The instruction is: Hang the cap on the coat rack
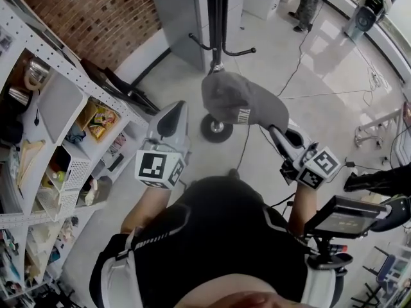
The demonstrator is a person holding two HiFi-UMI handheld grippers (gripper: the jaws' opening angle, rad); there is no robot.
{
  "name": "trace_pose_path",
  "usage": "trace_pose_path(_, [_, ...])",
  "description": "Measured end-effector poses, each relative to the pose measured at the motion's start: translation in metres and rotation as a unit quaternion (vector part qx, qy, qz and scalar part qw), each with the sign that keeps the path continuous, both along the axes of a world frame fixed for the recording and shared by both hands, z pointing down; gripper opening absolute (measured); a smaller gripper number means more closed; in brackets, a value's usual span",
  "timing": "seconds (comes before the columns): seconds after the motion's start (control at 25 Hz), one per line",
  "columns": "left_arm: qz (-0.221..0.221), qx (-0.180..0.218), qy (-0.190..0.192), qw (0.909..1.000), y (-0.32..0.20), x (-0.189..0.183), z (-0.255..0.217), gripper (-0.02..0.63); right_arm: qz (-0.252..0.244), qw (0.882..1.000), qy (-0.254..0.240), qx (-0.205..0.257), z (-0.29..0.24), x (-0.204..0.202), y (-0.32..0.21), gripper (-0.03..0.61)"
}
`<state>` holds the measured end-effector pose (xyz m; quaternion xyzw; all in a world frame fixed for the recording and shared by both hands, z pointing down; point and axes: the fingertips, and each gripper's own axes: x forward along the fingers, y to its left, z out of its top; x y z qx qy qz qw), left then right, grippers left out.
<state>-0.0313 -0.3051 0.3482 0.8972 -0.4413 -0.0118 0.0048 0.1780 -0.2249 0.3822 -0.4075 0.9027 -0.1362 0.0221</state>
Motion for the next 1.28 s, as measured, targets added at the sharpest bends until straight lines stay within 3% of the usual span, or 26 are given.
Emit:
trace_pose_path(0.72, [0.018,-0.015,-0.012,0.9996,-0.004,0.013,0.015,0.003,0.063,0.988,-0.102,-0.092,0.107,0.032,-0.012,0.046])
trace_pose_path(1.28, [0.01,-0.025,-0.022,0.9994,-0.008,0.011,0.023,0.003,0.027,0.974,-0.168,-0.149,0.183,0.011,-0.017,0.06])
